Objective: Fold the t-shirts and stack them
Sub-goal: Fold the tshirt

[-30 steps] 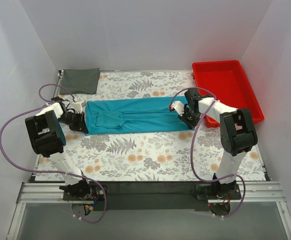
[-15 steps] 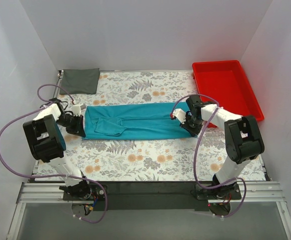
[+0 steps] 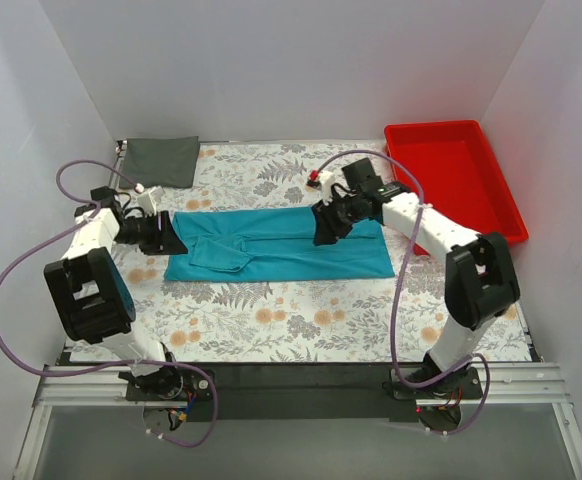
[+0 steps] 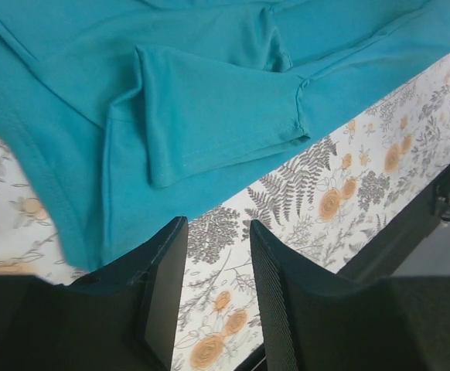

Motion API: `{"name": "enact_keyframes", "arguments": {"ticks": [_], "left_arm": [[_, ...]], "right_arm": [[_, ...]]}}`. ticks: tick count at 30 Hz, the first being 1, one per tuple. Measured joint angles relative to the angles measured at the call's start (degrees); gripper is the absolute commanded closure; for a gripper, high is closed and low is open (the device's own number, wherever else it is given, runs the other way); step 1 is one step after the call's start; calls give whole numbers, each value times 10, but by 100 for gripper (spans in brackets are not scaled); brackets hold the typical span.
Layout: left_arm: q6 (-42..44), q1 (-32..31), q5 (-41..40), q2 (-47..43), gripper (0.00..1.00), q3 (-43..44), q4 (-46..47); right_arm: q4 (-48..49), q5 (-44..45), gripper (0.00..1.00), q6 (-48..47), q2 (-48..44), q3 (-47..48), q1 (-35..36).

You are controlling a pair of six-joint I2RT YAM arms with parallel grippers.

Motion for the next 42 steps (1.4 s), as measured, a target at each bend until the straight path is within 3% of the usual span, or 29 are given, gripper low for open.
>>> {"name": "enact_keyframes", "arguments": {"ticks": [7,16,24,34,42], "left_arm": [[-91,-42,-16,10,58,-77,64],[-144,-50,-80,63,53,-79,119],[-159,-70,-99,81,55,-79,135],[-169,-83,-99,81,65,-76,134],[-175,-100,-98,81,89,-39,120]], "right_arm": [[120,-57,53,179,177,82,124],[163,-73,53,242,252,109,180],[179,-57,55,228,240,75,169],[152,6,57,125,146,-4,132],[130,44,57,72,129,-39,113]]}}
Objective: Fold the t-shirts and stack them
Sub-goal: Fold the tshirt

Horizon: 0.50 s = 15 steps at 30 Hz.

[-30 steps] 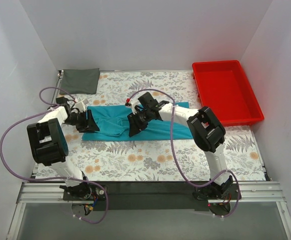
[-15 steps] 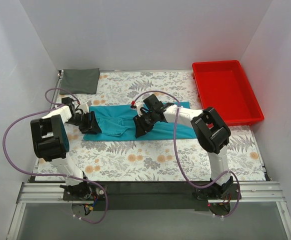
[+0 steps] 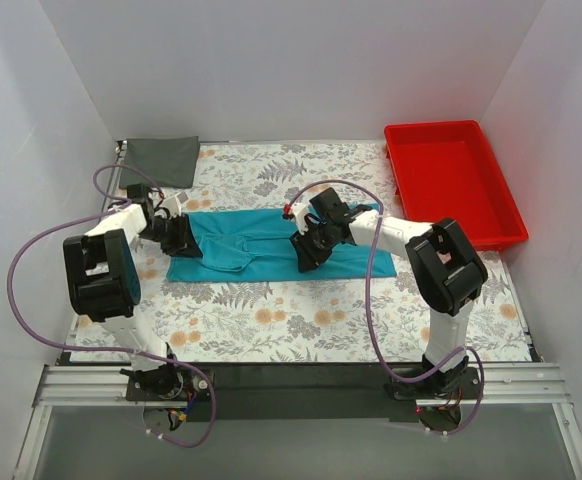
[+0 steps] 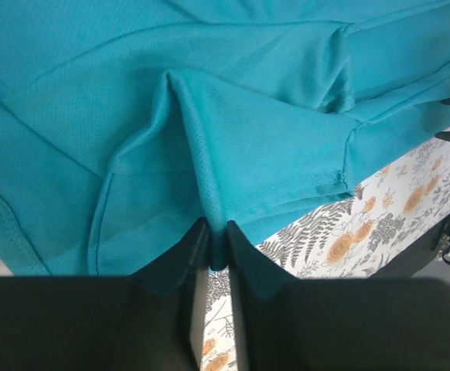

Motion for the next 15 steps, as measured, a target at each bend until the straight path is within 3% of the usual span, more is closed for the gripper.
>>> {"name": "enact_keyframes", "arguments": {"ticks": [1,3,15], "left_arm": [[-1,-3,0,0,96,7,-2],[-4,-9,1,0,100,21,-5],[-60,-27,52,112,96,171,-16]], "right_arm": [[-5,5,57,-4,0,-3,-1],[-11,15,57,-15,-2,-11,-3],[-42,47,57,-52,-54,-56,-18]]}}
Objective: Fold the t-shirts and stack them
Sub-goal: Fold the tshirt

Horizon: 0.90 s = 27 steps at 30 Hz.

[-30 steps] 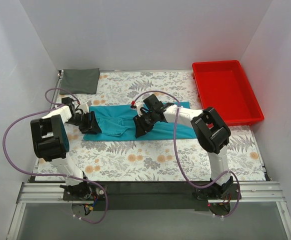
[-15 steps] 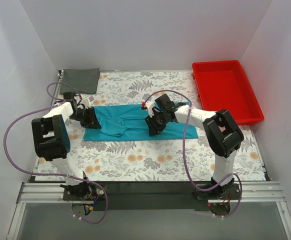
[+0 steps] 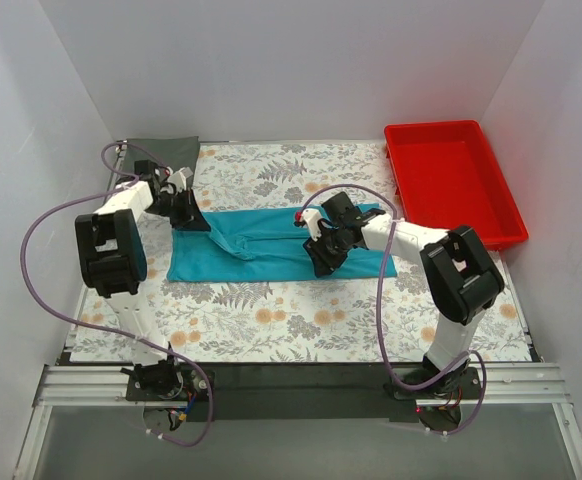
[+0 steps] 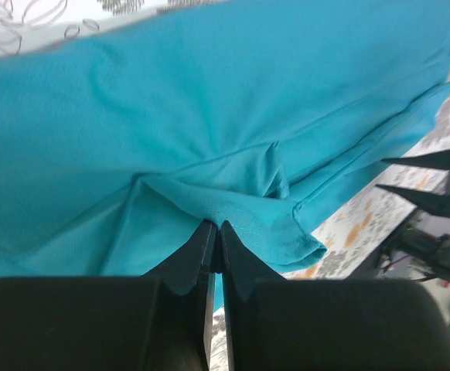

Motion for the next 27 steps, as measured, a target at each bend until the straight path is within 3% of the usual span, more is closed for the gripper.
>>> {"name": "enact_keyframes", "arguments": {"ticks": [4,11,17,20,27], "left_arm": [[-42,0,33,40,92,35,5],[-105,-3,80,70,74,53,42],[-147,-5,88,66,69,49,104],[-155,-5,72,37,69,17,134],[-135,-7,26,-129,68,-95,157]], "right_arm": [[-7,12,57,-10,-17,-10,0],[-14,20,57,-15,-29,-10,0],[-23,31,57,-21,-37,-10,-5],[-29,40,57,-30,-41,-10,-16],[-47,66,59,-64,-36,59,-81]]}}
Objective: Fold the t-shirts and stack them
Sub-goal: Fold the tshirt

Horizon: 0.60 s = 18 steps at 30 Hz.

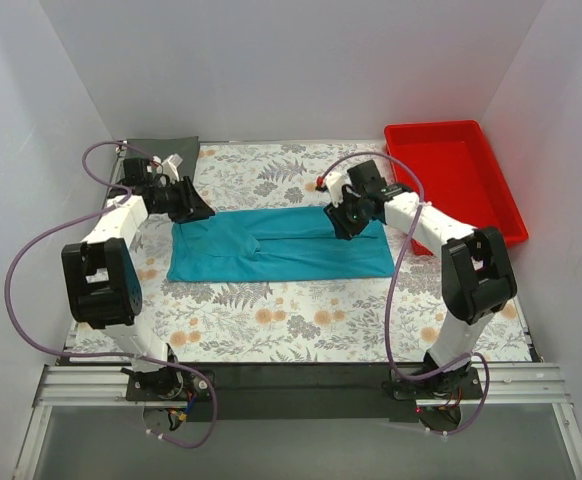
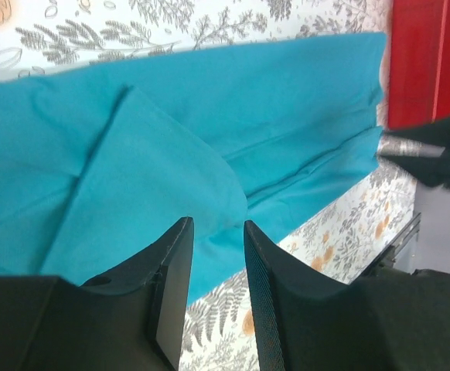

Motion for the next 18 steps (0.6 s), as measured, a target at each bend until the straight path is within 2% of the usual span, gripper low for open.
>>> {"name": "enact_keyframes", "arguments": {"ticks": [4,8,14,18], "left_arm": [[17,-1,-20,-38,64,-35,-23],[37,-2,-42,-42,63,-77,-52],[68,-2,-85,-42,63,-89,-90],[79,-2,-119,-42,63,-89,-100]], "right_arm": [[7,9,62,-23,47,86,-37],[-5,10,59,-53,99,128,-59],[-67,1,48,-104,110,125,-62],[-91,0,49,-146,91,97,-62]]}}
